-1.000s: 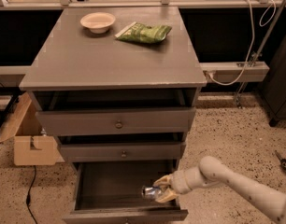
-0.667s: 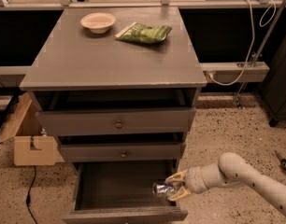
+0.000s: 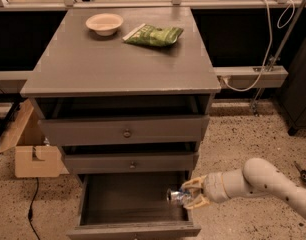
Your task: Pick redbull can from bottom drawer and place on counter
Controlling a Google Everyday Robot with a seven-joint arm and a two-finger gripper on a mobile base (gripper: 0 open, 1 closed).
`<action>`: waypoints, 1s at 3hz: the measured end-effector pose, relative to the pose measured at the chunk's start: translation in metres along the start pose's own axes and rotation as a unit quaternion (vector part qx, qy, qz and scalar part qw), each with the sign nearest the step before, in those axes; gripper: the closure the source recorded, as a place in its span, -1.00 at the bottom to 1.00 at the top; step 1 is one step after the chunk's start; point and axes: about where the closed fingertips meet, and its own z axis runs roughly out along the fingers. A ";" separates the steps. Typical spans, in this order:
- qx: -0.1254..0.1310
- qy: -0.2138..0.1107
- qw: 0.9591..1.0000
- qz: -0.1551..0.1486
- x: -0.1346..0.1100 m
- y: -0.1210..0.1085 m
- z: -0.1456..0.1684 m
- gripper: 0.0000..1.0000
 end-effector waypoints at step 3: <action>0.094 0.126 0.983 -0.091 -0.223 -0.074 -0.180 1.00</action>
Offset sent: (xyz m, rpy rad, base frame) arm 0.0173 -0.0091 0.3521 -0.3405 -0.3210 -0.1488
